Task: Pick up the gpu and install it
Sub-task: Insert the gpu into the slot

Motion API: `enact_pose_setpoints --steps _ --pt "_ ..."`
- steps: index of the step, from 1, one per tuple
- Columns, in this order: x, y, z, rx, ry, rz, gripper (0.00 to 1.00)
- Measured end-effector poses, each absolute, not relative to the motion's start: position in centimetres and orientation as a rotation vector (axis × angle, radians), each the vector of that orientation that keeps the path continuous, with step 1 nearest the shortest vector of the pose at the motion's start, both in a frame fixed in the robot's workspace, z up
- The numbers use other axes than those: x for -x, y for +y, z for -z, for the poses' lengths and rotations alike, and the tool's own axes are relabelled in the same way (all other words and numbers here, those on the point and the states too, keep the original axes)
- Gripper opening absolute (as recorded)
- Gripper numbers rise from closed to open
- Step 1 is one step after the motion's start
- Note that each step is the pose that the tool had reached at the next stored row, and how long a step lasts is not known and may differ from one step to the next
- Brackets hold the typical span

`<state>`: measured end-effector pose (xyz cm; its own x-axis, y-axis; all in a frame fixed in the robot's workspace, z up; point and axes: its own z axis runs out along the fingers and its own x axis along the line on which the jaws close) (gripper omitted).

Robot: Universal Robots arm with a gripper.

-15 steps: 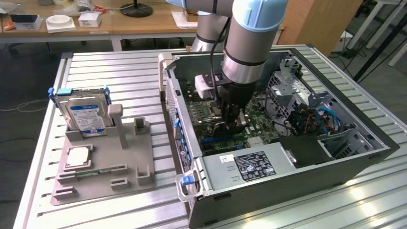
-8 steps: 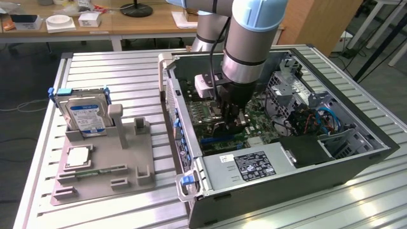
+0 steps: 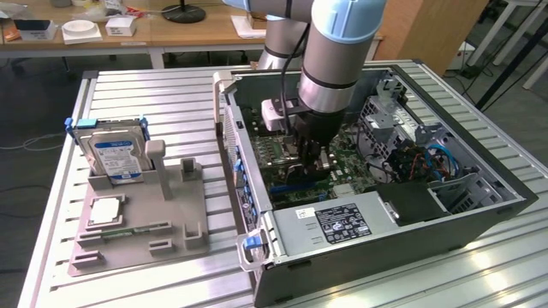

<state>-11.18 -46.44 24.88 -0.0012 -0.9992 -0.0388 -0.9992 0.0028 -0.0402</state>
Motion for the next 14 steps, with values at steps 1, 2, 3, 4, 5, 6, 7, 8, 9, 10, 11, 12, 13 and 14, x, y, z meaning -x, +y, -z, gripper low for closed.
enact_pose_setpoints --steps 1,2,3,4,5,6,7,8,9,10,11,12,13,14 --pt "11.19 -46.44 -24.86 2.180 2.184 0.002 0.26" --pt "11.18 -46.44 -24.86 2.180 2.184 0.002 0.26" --pt "11.18 -46.45 -24.85 2.180 2.184 0.003 0.26" --pt "11.18 -46.44 -24.80 2.180 2.184 0.004 0.26" --pt "11.17 -46.45 -24.76 2.182 2.185 0.005 0.26" --pt "11.18 -46.45 -24.72 2.183 2.186 0.007 0.26" --pt "11.17 -46.44 -24.65 2.183 2.186 0.009 0.26" --pt "11.18 -46.44 -24.63 2.184 2.187 0.011 0.26" --pt "11.17 -46.44 -24.63 2.184 2.187 0.012 0.26" --pt "11.18 -46.44 -24.64 2.185 2.188 0.012 0.26" --pt "11.18 -46.45 -24.65 2.185 2.188 0.012 0.26" --pt "11.18 -46.44 -24.65 2.185 2.188 0.012 0.26" --pt "11.18 -46.44 -24.65 2.185 2.188 0.012 0.26" --pt "11.18 -46.44 -24.65 2.185 2.188 0.012 0.26"
